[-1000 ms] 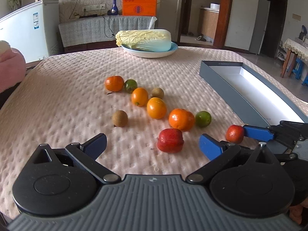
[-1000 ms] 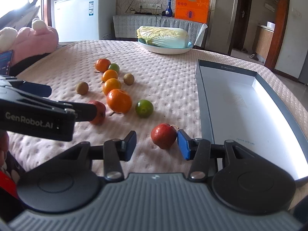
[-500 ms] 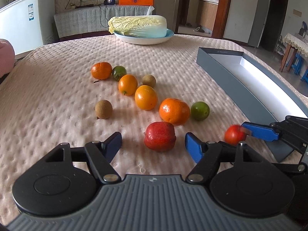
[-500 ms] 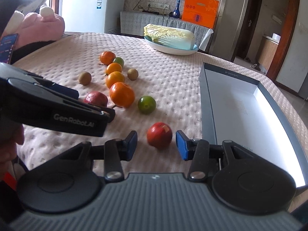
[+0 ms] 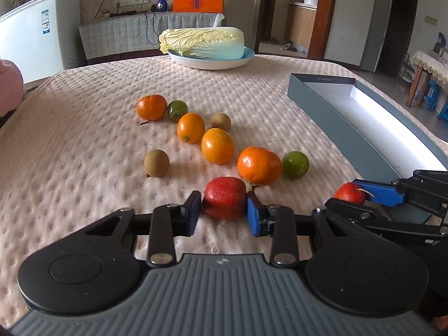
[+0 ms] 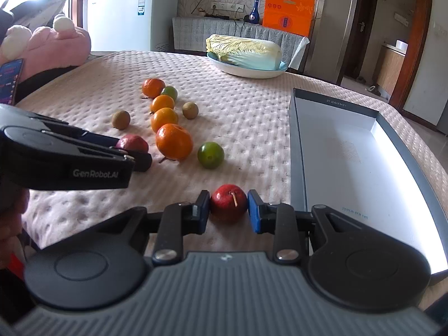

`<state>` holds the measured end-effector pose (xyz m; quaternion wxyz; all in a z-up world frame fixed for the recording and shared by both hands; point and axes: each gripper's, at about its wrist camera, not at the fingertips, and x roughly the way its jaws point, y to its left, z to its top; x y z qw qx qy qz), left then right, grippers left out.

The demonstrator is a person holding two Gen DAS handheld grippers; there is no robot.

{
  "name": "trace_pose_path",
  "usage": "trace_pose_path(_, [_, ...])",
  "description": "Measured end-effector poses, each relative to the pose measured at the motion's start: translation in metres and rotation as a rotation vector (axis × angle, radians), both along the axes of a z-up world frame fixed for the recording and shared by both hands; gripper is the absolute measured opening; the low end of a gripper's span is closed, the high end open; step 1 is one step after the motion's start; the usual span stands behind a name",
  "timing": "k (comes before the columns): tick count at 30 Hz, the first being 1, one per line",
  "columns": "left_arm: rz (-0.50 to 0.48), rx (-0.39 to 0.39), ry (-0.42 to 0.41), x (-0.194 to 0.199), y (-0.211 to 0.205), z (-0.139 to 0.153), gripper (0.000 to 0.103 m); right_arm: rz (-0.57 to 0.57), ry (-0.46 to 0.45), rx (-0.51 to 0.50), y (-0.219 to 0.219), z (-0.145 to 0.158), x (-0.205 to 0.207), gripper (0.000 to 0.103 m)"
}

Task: Organize fruits
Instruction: 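Lift both held red apples and carry them toward the white box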

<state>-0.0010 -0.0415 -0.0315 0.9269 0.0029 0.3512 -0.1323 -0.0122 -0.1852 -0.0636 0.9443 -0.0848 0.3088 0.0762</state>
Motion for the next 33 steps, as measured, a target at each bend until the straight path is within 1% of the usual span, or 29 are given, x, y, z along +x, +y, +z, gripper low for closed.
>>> trace_pose_path(2, [0.002,-0.002,-0.001,0.000,0.000,0.000,0.038,0.004,0.002,-0.011,0.001,0.000,0.000,0.033])
trace_pose_path(4, [0.009,-0.011,0.004,0.000,0.001,0.000,0.038,0.011,-0.002,-0.050,0.006,-0.002,-0.002,0.035])
trace_pose_path(6, [0.015,-0.015,0.007,0.001,0.002,0.001,0.038,0.024,-0.005,-0.073,0.009,-0.002,-0.004,0.034])
trace_pose_path(10, [0.019,-0.011,0.003,0.000,0.003,0.004,0.038,0.041,-0.009,-0.052,0.008,0.002,-0.007,0.033])
trace_pose_path(14, [0.028,-0.004,-0.006,-0.002,0.006,0.006,0.038,0.064,-0.062,-0.067,0.014,0.010,-0.016,0.033])
trace_pose_path(16, [0.030,-0.004,-0.007,-0.002,0.007,0.007,0.038,0.087,-0.082,-0.048,0.016,0.015,-0.019,0.033])
trace_pose_path(17, [0.032,-0.006,-0.008,-0.002,0.007,0.008,0.038,0.099,-0.077,-0.035,0.016,0.016,-0.020,0.033])
trace_pose_path(21, [0.043,-0.001,-0.014,-0.001,0.007,0.010,0.038,0.172,-0.017,0.002,0.020,0.019,-0.010,0.033])
trace_pose_path(24, [0.062,0.004,-0.015,-0.001,0.008,0.012,0.038,0.212,-0.014,-0.021,0.025,0.021,-0.001,0.033])
trace_pose_path(26, [0.076,0.009,-0.020,0.000,0.009,0.013,0.038,0.213,-0.007,-0.009,0.025,0.021,0.004,0.033])
trace_pose_path(30, [0.104,0.025,-0.022,0.002,0.008,0.015,0.038,0.190,0.037,0.094,0.018,0.022,0.003,0.033])
trace_pose_path(33, [0.134,0.020,-0.022,0.003,0.008,0.020,0.038,0.177,0.017,0.123,0.013,0.029,0.000,0.033])
